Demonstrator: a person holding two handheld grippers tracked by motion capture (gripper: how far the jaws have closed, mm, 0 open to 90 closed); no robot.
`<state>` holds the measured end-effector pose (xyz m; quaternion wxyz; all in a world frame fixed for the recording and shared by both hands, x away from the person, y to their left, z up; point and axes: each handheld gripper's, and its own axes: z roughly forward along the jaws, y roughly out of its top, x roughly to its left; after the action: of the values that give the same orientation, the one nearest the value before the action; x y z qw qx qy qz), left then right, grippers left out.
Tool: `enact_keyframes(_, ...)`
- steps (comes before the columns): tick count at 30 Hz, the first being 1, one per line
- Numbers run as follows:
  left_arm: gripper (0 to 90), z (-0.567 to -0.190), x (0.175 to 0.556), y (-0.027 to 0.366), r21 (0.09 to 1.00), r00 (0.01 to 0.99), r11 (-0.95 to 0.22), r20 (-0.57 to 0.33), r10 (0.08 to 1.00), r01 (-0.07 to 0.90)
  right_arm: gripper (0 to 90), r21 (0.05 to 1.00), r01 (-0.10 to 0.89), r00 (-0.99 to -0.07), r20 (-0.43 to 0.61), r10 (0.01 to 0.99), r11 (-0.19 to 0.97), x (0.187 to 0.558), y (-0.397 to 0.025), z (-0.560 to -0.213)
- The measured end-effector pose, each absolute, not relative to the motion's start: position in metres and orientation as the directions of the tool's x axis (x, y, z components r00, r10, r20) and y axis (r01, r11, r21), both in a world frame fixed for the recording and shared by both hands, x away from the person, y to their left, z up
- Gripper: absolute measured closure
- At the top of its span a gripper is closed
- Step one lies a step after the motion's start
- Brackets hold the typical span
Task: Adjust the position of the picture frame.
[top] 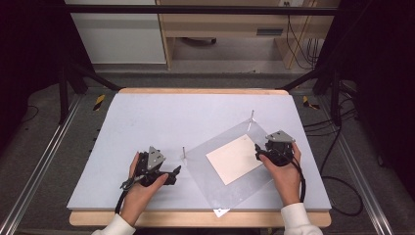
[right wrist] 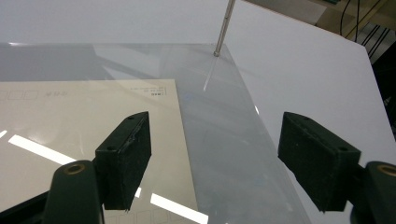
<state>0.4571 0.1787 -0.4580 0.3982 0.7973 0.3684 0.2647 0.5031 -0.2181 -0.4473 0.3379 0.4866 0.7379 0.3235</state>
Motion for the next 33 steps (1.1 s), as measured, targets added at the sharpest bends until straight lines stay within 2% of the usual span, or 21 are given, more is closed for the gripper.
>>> enact_keyframes(9, 6.5, -0.459, 0.458, 0.178, 0.829, 0.599, -0.406, 0.11, 0.793, 0.385, 25.0, 0.828, 0.487, -0.317, -0.129, 0.939, 0.279, 0.504, -0.216, -0.446)
enact_keyframes(13, 8.5, -0.457, 0.457, 0.171, 0.822, 0.603, -0.413, 0.111, 0.79, 0.391, 23.7, 0.821, 0.483, -0.327, -0.155, 0.932, 0.306, 0.503, -0.211, -0.445)
enact_keyframes(14, 9.3, -0.456, 0.457, 0.169, 0.823, 0.61, -0.414, 0.107, 0.785, 0.388, 31.1, 0.817, 0.482, -0.339, -0.159, 0.927, 0.317, 0.503, -0.21, -0.443)
enact_keyframes(16, 10.4, -0.452, 0.457, 0.161, 0.827, 0.627, -0.409, 0.09, 0.774, 0.386, 31.8, 0.824, 0.465, -0.361, -0.156, 0.919, 0.323, 0.505, -0.209, -0.439)
enact_keyframes(19, 10.9, -0.453, 0.457, 0.155, 0.832, 0.623, -0.416, 0.112, 0.774, 0.368, 31.6, 0.817, 0.462, -0.369, -0.177, 0.913, 0.345, 0.51, -0.207, -0.433)
enact_keyframes(22, 14.2, -0.455, 0.46, 0.151, 0.826, 0.625, -0.427, 0.119, 0.772, 0.369, 32.0, 0.802, 0.484, -0.374, -0.171, 0.911, 0.35, 0.52, -0.209, -0.423)
enact_keyframes(24, 15.2, -0.454, 0.466, 0.15, 0.828, 0.609, -0.429, 0.14, 0.781, 0.361, 29.0, 0.78, 0.514, -0.385, -0.161, 0.908, 0.357, 0.53, -0.211, -0.417)
enact_keyframes(27, 18.1, -0.454, 0.479, 0.147, 0.828, 0.605, -0.413, 0.116, 0.788, 0.38, 29.6, 0.741, 0.55, -0.405, -0.167, 0.899, 0.385, 0.548, -0.215, -0.413)
enact_keyframes(28, 20.3, -0.454, 0.482, 0.146, 0.829, 0.603, -0.409, 0.113, 0.789, 0.38, 30.7, 0.736, 0.559, -0.408, -0.157, 0.899, 0.382, 0.555, -0.217, -0.413)
enact_keyframes(29, 25.2, -0.455, 0.485, 0.145, 0.828, 0.604, -0.414, 0.118, 0.788, 0.378, 36.1, 0.724, 0.57, -0.408, -0.163, 0.898, 0.39, 0.569, -0.22, -0.412)
enact_keyframes(33, 31.7, -0.463, 0.488, 0.141, 0.825, 0.603, -0.426, 0.135, 0.787, 0.371, 43.2, 0.729, 0.579, -0.409, -0.127, 0.904, 0.365, 0.587, -0.223, -0.414)
